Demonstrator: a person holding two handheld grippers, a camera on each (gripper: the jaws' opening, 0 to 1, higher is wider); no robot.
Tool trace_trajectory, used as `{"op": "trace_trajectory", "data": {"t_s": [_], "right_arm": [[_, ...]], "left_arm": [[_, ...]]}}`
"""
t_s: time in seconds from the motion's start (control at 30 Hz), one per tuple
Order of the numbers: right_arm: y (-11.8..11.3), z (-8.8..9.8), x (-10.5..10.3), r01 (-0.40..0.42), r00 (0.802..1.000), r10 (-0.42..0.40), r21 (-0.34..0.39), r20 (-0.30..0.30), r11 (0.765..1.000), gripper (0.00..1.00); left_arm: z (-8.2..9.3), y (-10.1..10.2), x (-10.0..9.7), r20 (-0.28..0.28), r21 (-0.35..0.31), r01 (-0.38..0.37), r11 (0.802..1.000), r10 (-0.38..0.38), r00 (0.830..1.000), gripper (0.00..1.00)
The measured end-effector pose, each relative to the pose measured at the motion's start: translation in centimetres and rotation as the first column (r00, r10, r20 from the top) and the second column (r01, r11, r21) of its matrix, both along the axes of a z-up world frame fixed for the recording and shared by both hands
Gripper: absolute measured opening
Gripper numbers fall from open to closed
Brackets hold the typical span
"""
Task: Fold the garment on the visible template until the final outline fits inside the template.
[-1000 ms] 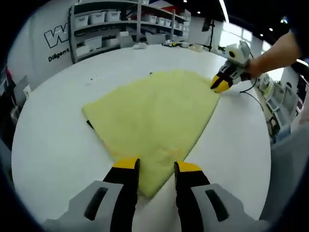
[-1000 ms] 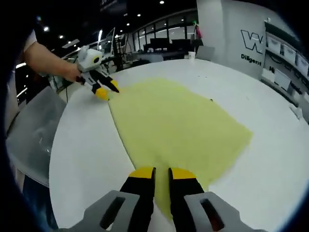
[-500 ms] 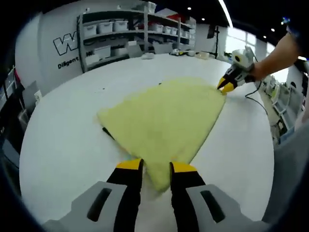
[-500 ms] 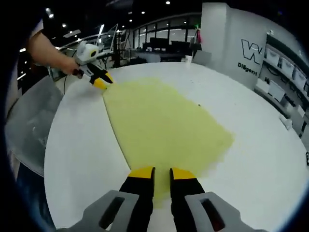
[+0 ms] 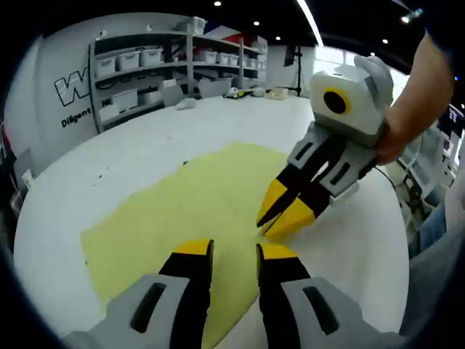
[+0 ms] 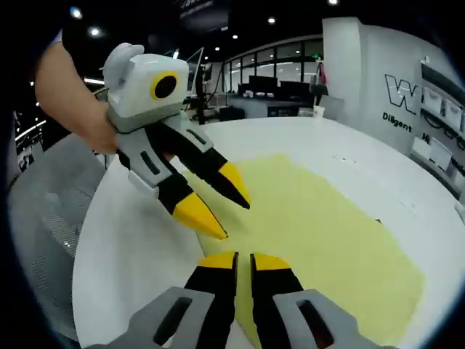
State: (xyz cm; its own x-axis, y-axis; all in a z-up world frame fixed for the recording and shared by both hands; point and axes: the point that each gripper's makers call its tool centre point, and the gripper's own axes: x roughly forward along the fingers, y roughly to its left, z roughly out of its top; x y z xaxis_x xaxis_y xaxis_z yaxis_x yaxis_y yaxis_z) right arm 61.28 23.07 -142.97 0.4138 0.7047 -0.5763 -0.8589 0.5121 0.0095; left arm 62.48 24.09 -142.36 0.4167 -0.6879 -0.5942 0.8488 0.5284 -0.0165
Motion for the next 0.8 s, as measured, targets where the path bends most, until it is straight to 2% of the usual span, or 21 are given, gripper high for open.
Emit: {"op": "trace_trajectory", "data": {"t_s": [0.07, 0.17, 0.2, 0.23, 0.33, 0.5, 0.63, 0.8], "right_arm": [[0.4, -0.5, -0.5, -0.016, 1.0, 0.016, 0.0, -0.007, 1.0, 0.0], [0.1, -1.4, -1.3, -0.045, 0.999, 0.045, -0.03, -0.007, 0.999, 0.0], [-0.4, -1.7, -1.6, -0.054, 0.998, 0.054, -0.044, 0.007, 0.998, 0.0], [-0.5, -1.3, -1.4, -0.037, 0.999, 0.037, 0.002, 0.02, 0.999, 0.0], [-2.3, -1.2, -1.1, -0.001, 1.0, 0.001, -0.006, 0.017, 1.0, 0.0], [-5.9, -1.2, -1.2, 0.057, 0.998, -0.057, 0.001, 0.015, 0.998, 0.0], [-8.6, -1.2, -1.5, 0.108, 0.994, -0.108, -0.003, 0.02, 0.994, 0.0], [-12.2, -1.2, -1.9, 0.182, 0.983, -0.182, -0.009, 0.014, 0.983, 0.04]], "left_arm": [[-1.1, 0.0, -0.6, -0.012, 0.031, 0.028, 0.999, -0.028, 1.0, 0.22], [-1.8, -0.1, -1.4, -0.014, 0.045, 0.054, 0.997, -0.054, 0.998, 0.2], [-1.7, -0.2, -1.5, -0.002, 0.014, 0.054, 0.998, -0.054, 0.999, 0.19], [-1.8, 0.2, -1.4, -0.003, 0.018, 0.042, 0.999, -0.041, 0.999, 0.19], [-1.7, 1.3, -1.3, 0.008, 0.002, 0.02, 1.0, -0.02, 1.0, 0.19], [-1.6, 4.4, -0.8, 0.006, 0.001, -0.023, 1.0, 0.023, 1.0, 0.2], [-1.5, 7.5, -0.6, 0.012, 0.008, -0.07, 0.997, 0.07, 0.997, 0.24], [-1.5, 11.5, -0.4, -0.005, 0.001, -0.155, 0.988, 0.155, 0.988, 0.25]]}}
